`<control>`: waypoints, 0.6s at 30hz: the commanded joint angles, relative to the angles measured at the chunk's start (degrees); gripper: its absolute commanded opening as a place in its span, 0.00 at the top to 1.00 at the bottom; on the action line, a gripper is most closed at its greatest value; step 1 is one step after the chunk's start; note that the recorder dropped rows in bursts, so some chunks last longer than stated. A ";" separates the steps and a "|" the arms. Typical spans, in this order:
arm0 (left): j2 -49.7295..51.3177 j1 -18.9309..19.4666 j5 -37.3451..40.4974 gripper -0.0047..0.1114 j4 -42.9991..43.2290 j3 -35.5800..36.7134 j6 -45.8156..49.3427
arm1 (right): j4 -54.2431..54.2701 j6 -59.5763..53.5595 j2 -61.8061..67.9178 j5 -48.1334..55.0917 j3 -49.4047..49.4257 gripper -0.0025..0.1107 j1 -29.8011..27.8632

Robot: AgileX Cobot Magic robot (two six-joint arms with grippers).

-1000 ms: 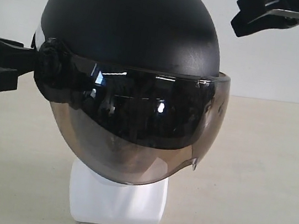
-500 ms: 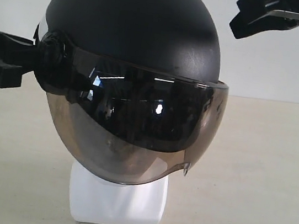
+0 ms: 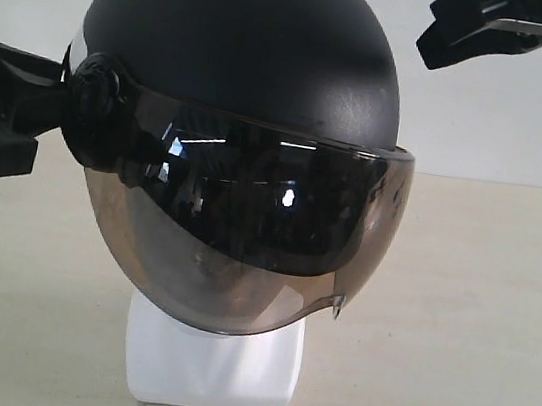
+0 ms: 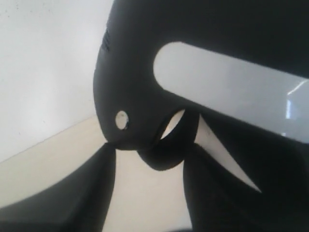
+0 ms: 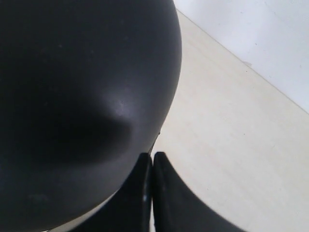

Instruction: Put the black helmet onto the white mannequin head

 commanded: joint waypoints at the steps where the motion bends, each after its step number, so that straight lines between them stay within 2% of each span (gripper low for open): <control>1: 0.06 0.10 -0.20 0.59 0.26 -0.25 4.43 | -0.15 -0.07 -0.27 -0.40 -0.34 0.98 -0.02; 9: 0.06 0.10 0.25 0.59 -1.15 -0.25 5.47 | 0.44 -0.07 0.28 -0.38 -0.34 0.98 0.08; 18: 0.77 0.10 5.25 0.59 -4.52 -0.25 7.03 | 2.01 -0.07 0.82 0.17 -0.34 0.98 0.08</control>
